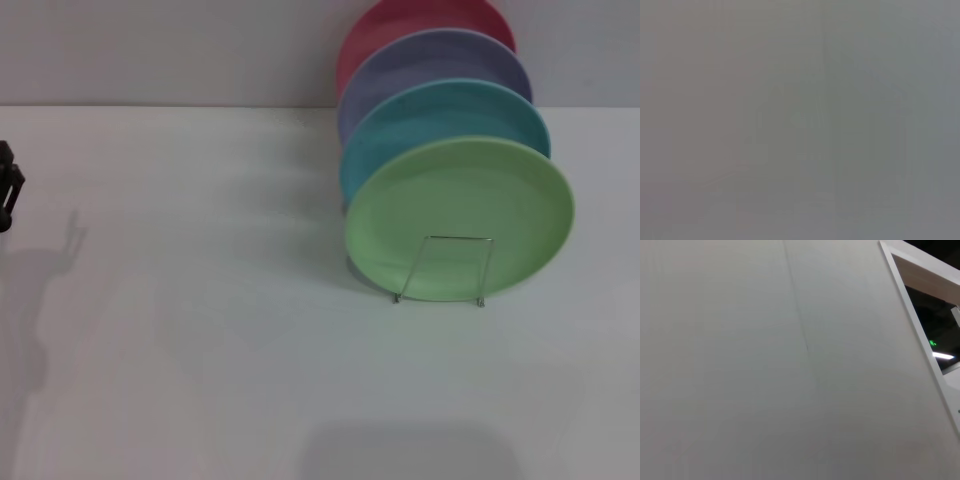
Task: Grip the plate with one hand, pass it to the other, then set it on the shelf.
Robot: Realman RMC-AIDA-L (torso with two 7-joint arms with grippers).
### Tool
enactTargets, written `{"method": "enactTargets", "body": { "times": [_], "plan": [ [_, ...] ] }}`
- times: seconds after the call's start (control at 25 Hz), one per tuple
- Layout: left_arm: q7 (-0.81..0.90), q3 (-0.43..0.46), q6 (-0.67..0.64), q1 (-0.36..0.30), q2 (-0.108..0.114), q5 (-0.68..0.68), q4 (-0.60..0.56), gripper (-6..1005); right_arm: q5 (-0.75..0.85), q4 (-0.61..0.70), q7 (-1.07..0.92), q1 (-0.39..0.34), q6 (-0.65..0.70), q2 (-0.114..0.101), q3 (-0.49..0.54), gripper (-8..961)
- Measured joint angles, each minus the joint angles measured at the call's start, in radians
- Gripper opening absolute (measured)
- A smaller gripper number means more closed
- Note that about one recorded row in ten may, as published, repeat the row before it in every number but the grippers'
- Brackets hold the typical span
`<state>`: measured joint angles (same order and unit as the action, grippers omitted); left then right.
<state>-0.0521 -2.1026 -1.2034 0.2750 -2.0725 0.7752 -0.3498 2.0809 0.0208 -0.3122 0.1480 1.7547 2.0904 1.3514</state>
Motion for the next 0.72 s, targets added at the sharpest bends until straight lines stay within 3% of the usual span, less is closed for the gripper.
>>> {"method": "enactTargets", "body": {
  "times": [0.72],
  "plan": [
    [-0.004, 0.005, -0.019, -0.018, 0.002, -0.002, 0.038, 819, 0.010, -0.011, 0.002, -0.017, 0.005, 0.002, -0.034, 835]
  ]
}}
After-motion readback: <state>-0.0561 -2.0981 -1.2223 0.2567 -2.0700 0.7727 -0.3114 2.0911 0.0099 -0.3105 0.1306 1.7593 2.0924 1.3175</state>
